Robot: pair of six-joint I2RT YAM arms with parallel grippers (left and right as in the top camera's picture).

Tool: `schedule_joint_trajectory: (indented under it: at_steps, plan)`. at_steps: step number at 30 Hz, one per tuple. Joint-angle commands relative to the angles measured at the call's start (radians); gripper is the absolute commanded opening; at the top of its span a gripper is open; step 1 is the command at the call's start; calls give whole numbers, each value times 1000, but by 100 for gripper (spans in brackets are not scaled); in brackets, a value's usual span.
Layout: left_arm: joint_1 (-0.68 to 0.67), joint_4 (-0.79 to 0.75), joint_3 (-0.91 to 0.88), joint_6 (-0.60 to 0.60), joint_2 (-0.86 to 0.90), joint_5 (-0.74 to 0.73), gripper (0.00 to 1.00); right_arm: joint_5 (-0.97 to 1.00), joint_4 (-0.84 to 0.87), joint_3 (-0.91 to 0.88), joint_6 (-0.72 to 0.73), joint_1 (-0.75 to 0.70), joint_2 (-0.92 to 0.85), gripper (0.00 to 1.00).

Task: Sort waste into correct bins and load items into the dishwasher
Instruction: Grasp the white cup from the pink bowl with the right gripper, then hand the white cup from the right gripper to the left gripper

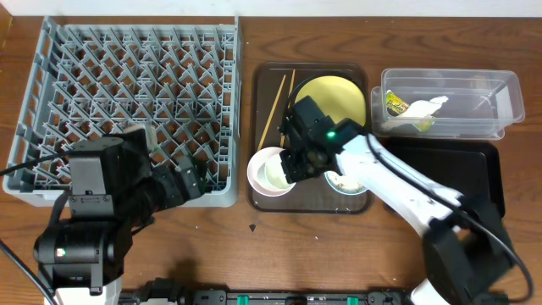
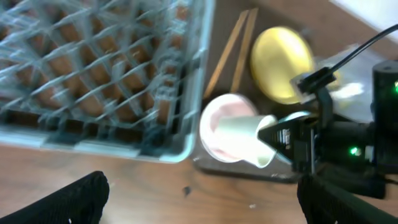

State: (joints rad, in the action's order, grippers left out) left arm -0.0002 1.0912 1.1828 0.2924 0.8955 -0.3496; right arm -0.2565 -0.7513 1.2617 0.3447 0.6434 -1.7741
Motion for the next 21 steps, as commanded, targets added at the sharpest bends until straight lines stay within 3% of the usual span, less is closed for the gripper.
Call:
schedule_joint_trajectory:
  at_steps: [1,6,11,15,21]
  plan:
    - [3,-70,19,26,-2,-179,98,-12,-4,10,-1,-47,150,1]
    - [27,-160,19,36,26,-445,98,-161,8,10,-86,-154,288,1]
    - [46,-248,19,35,100,-801,98,-721,75,10,-278,-269,368,1]
    - [45,-309,19,35,173,-1033,98,-1029,184,10,-291,-264,375,1]
    - [3,-308,19,31,193,-1056,98,-1034,319,10,-246,-175,375,1]
